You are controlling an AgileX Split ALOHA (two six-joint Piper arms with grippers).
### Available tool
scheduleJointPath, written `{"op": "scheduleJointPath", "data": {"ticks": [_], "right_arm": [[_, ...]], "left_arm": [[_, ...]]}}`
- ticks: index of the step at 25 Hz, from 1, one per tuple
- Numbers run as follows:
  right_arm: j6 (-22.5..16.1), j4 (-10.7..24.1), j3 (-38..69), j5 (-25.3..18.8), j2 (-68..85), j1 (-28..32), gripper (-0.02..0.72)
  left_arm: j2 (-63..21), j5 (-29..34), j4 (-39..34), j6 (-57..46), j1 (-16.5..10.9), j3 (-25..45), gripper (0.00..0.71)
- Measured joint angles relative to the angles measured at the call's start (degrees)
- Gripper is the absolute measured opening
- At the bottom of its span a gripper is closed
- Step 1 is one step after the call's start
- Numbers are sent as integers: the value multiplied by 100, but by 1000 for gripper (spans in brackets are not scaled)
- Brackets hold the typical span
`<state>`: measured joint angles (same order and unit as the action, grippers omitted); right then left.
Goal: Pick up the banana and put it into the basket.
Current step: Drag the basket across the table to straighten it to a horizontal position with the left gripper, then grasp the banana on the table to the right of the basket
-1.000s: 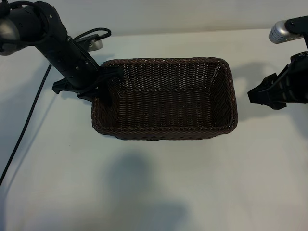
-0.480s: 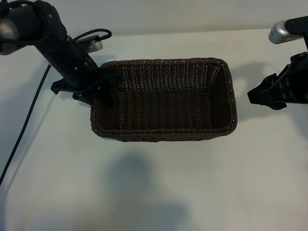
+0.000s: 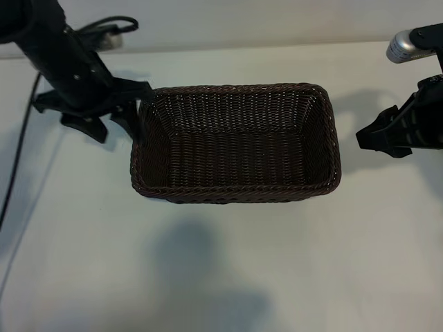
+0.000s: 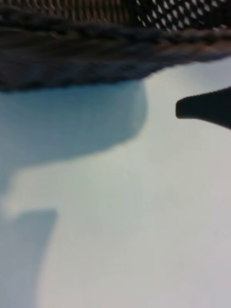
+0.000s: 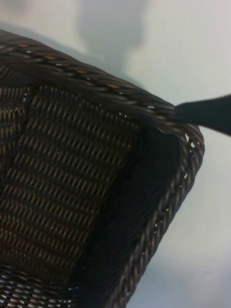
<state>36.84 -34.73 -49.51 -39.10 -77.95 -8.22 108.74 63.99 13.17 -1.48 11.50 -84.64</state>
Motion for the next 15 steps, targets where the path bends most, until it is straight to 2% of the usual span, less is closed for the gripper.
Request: {"op": "scheduleJointPath", "data": {"ticks": [3, 6, 10, 15], "right_arm": [[0, 0, 0, 0, -1, 0, 582], [0, 0, 0, 0, -11, 0, 582], [0, -2, 0, 0, -23, 0, 582], [-7, -2, 0, 0, -35, 0, 582]], "left_arm": [[-185, 66, -353, -206, -57, -45, 569], [-218, 196, -741, -350, -263, -155, 569], [-218, 217, -1236, -387, -717, -250, 569], [-218, 327, -1475, -357, -1241, -300, 569]]}}
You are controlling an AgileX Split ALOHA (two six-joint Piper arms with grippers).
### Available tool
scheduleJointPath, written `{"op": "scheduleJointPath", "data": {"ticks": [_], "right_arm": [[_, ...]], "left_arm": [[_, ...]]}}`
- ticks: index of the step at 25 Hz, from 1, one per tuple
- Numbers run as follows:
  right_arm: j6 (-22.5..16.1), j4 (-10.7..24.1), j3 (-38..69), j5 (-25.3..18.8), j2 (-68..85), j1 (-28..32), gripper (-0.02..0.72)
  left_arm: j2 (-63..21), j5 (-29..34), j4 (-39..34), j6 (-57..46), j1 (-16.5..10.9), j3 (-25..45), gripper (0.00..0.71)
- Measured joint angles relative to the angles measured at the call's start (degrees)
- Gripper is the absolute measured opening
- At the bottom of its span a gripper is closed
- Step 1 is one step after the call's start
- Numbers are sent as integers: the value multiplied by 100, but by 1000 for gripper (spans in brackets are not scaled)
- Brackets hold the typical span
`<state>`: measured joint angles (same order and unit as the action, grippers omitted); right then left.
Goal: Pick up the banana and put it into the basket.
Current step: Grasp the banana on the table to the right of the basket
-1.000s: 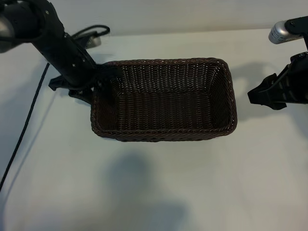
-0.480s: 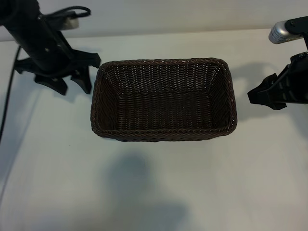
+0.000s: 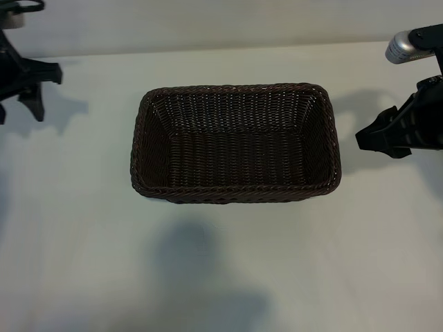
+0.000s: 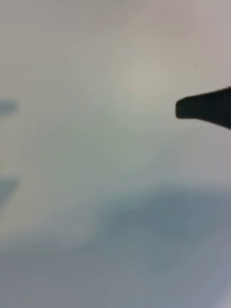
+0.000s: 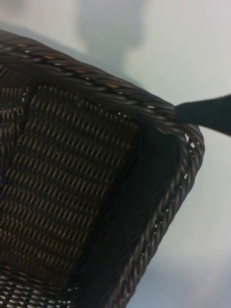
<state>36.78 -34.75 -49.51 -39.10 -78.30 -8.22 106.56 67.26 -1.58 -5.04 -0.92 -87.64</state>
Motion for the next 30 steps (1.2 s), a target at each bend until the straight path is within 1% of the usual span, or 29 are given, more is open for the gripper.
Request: {"op": "scheduleJointPath", "data": {"ticks": [3, 7, 11, 14, 17, 25, 30], "right_arm": [[-11, -5, 0, 0, -5, 0, 582], [-11, -5, 0, 0, -5, 0, 582], [-11, -5, 0, 0, -5, 0, 582], [-11, -5, 0, 0, -5, 0, 582], [-17, -5, 0, 0, -5, 0, 582], [-17, -4, 0, 0, -5, 0, 582], [-17, -4, 0, 0, -5, 0, 582]], "left_arm": [[-14, 0, -32, 120, -88, -6, 569], [-177, 0, -34, 238, -28, -6, 569], [-639, 0, 49, 250, 35, 121, 569], [-1196, 0, 103, 304, 46, 457, 569], [-1866, 5, 97, 364, 46, 1041, 569], [-4043, -21, 97, 390, 46, 3169, 569], [-5512, -357, 97, 402, 46, 4431, 569]]}}
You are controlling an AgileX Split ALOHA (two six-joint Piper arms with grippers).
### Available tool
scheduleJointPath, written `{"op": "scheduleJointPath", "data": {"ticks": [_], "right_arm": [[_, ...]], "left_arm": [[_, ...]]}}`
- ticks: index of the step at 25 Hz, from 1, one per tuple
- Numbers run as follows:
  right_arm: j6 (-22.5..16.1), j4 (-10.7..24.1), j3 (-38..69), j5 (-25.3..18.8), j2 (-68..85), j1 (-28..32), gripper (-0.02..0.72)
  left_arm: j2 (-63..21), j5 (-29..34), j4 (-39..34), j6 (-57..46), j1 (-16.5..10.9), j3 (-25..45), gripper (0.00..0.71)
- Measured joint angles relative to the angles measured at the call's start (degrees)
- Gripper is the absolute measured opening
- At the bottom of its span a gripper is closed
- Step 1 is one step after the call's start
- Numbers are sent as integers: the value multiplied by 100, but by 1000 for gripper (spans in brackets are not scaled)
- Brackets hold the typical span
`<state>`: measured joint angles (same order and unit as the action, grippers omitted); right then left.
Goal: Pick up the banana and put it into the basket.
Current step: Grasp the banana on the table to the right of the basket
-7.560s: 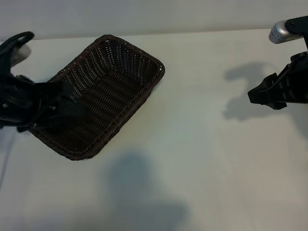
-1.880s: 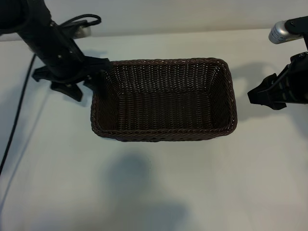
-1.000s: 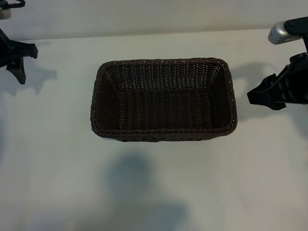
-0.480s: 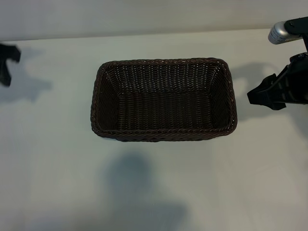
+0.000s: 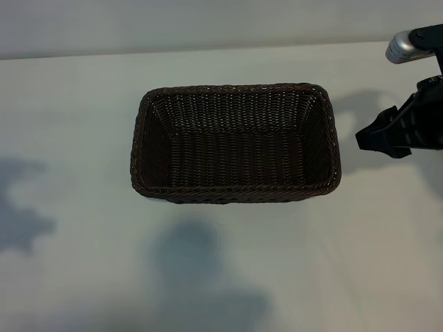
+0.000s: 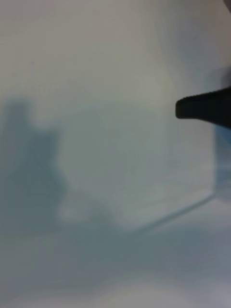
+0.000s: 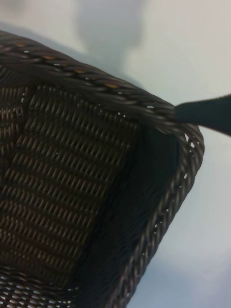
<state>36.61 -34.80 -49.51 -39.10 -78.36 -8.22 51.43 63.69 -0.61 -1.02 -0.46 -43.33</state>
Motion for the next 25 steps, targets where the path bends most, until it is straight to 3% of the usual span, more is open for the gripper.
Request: {"op": "scheduleJointPath", "data": {"ticks": [6, 12, 25], "right_arm": [[0, 0, 0, -1, 0, 0, 582], [-7, -5, 0, -1, 0, 0, 582], [-49, 1, 0, -1, 0, 0, 582]], "left_arm": [[-1851, -154, 9, 0, 0, 1046, 569], [-3365, -297, 20, 0, 0, 1453, 569], [-4761, -308, 20, 0, 0, 1457, 569]]}}
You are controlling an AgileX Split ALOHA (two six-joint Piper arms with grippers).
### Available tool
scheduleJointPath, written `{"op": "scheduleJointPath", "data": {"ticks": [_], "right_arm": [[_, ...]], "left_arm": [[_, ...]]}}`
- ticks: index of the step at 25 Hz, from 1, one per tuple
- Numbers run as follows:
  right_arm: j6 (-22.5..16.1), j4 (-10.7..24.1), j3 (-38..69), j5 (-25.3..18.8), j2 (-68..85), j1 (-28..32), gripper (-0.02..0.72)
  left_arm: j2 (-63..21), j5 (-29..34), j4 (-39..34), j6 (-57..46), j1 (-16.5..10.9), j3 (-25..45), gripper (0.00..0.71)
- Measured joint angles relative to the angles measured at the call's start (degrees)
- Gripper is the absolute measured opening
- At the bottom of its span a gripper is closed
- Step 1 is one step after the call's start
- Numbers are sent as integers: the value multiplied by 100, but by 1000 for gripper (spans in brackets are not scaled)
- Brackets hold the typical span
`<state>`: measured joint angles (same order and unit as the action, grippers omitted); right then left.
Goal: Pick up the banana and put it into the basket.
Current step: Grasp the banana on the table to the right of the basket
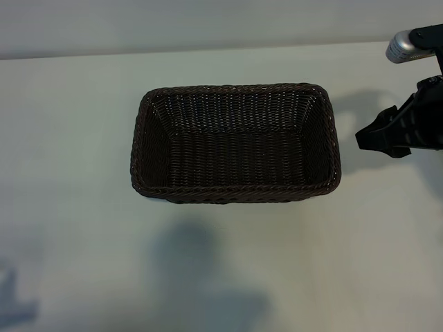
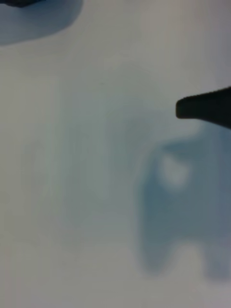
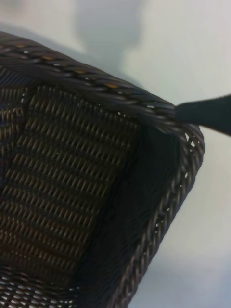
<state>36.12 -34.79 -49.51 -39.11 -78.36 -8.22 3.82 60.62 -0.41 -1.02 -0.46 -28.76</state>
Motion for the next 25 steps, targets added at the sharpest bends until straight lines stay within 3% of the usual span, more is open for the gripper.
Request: {"op": "scheduleJointPath", "data": {"ticks": [8, 16, 20, 25], "right_arm": [[-56, 0, 0, 47, 0, 0, 582], [-727, 59, 0, 430, 0, 0, 582], [-1171, 439, -294, 504, -258, 0, 582], [-1799, 1159, -1208, -116, -1007, 0, 582]], "left_arm": [[-425, 0, 11, 10, 0, 10, 569], [-425, -12, 2, 16, 0, 10, 569], [-425, -11, 2, 16, 0, 14, 569], [-425, -11, 2, 16, 0, 16, 569]]}}
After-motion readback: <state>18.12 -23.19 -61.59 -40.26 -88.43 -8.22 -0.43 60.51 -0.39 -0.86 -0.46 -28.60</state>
